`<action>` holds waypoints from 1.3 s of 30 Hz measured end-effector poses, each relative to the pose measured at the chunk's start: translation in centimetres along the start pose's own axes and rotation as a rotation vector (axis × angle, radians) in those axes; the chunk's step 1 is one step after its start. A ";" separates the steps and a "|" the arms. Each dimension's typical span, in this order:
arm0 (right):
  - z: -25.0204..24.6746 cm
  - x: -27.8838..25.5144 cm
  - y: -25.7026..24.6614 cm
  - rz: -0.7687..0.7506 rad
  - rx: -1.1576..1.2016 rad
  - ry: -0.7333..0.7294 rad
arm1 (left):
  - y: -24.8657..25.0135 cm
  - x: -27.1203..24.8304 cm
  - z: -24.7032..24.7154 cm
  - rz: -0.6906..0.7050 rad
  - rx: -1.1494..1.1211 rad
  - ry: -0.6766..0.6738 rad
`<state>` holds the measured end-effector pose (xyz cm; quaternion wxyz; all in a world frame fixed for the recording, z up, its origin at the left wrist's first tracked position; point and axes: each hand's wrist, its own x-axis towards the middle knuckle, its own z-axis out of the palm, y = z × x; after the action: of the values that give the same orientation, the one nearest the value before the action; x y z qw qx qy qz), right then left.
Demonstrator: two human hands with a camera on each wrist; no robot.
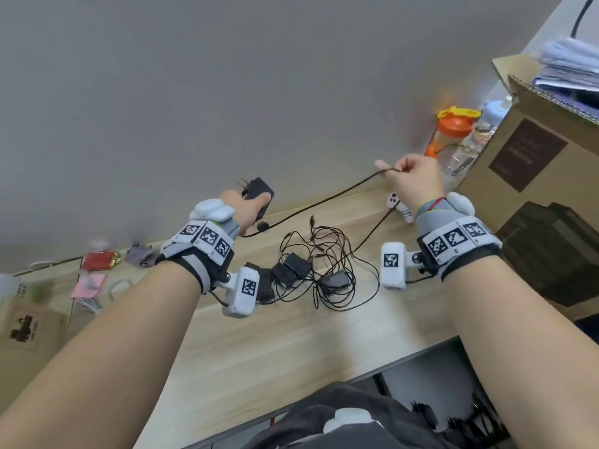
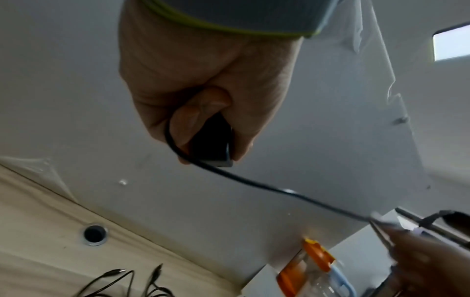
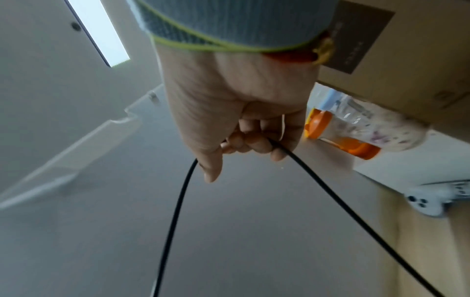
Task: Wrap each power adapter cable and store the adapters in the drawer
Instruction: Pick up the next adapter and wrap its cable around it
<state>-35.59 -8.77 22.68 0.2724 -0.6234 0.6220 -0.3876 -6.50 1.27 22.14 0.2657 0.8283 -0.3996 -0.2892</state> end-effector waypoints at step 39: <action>3.8 -4.3 -4.7 -0.081 0.189 -0.721 | 3.3 -3.6 -0.7 0.192 -0.173 -0.504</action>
<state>-29.50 -4.68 23.85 0.5145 -0.7162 0.4224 -0.2092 -9.56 2.52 25.78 0.2536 0.6629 -0.5035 -0.4926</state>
